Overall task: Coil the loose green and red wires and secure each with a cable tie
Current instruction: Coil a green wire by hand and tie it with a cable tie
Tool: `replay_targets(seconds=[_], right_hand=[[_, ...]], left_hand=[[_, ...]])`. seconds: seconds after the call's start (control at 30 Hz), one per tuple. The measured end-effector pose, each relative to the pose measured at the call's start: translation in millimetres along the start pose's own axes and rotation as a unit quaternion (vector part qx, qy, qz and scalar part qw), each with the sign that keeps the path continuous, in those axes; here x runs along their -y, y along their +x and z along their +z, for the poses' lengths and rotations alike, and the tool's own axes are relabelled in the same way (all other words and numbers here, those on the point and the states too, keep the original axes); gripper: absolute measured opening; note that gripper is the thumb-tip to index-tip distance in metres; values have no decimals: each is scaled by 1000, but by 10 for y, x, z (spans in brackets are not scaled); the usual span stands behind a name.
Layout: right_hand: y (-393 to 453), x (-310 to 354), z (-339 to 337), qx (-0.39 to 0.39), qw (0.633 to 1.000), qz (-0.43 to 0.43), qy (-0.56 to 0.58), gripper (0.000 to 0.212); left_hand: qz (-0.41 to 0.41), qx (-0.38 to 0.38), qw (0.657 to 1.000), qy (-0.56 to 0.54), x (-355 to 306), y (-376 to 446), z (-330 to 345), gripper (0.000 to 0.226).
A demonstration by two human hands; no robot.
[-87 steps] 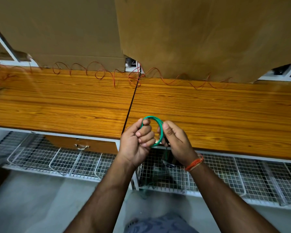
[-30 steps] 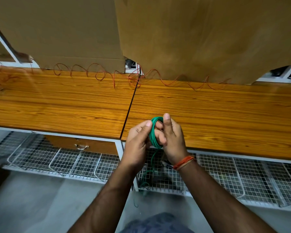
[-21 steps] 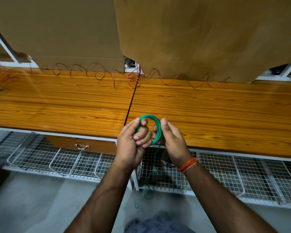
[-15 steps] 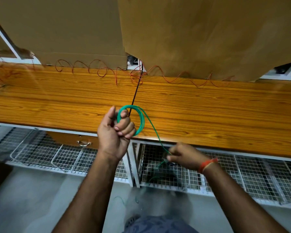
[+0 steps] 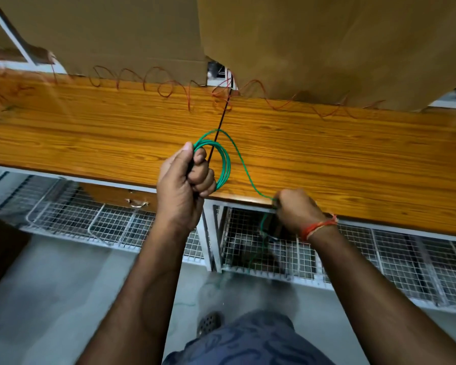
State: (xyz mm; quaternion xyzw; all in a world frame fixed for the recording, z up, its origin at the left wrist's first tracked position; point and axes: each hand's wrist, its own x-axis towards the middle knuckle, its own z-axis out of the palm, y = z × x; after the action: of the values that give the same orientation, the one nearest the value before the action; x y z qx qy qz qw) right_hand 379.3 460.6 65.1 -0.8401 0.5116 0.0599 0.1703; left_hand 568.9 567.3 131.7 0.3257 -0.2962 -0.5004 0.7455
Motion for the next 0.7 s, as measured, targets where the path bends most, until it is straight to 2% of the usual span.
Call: replay_targets(seconds=[0.03, 0.07, 0.1, 0.13, 0.17, 0.2, 0.23, 0.27, 0.3, 0.33, 0.43, 0.5, 0.57, 0.63, 0.7], right_hand=[[-15, 85, -6, -43, 991, -43, 119, 17], [-47, 160, -25, -26, 961, -100, 256, 18], [-103, 208, -40, 41, 917, -146, 369, 19], [-197, 234, -68, 138, 886, -154, 416, 21], [-254, 206, -105, 232, 877, -151, 393, 23], [-254, 139, -151, 285, 899, -140, 302, 23], [-205, 40, -178, 277, 935, -118, 187, 23], [-144, -59, -214, 225, 968, -87, 64, 21], [-89, -145, -247, 154, 986, -54, -30, 18], [-41, -200, -272, 102, 993, -36, -54, 16], [-6, -219, -241, 72, 994, -77, 11, 15], [7, -235, -160, 32, 992, -115, 35, 21], [-3, -270, -74, 7, 984, -144, 107, 26], [-28, -337, 13, -21, 958, -160, 236, 14], [-90, -397, 73, -69, 908, -146, 387, 6]], left_hand=[[1, -4, 1000, -6, 10, 5, 2, 35], [3, -7, 1000, -10, 10, 17, 10, 36], [8, -9, 1000, -13, -4, 33, 19, 36], [13, -13, 1000, -17, -27, 51, 27, 37], [18, -17, 999, -22, -51, 68, 30, 37], [22, -22, 999, -27, -71, 85, 29, 37], [25, -25, 999, -32, -82, 95, 27, 38], [25, -25, 999, -35, -81, 106, 32, 38], [23, -25, 999, -34, -65, 118, 34, 38], [22, -25, 999, -29, -37, 129, 41, 38], [9, -19, 1000, -19, 45, 131, 75, 35], [-8, -21, 998, -56, 68, 154, 98, 35], [-24, -39, 992, -119, 57, 188, 87, 36], [-19, -70, 983, -171, 24, 223, 18, 35], [-1, -104, 976, -192, 2, 251, -80, 35]])
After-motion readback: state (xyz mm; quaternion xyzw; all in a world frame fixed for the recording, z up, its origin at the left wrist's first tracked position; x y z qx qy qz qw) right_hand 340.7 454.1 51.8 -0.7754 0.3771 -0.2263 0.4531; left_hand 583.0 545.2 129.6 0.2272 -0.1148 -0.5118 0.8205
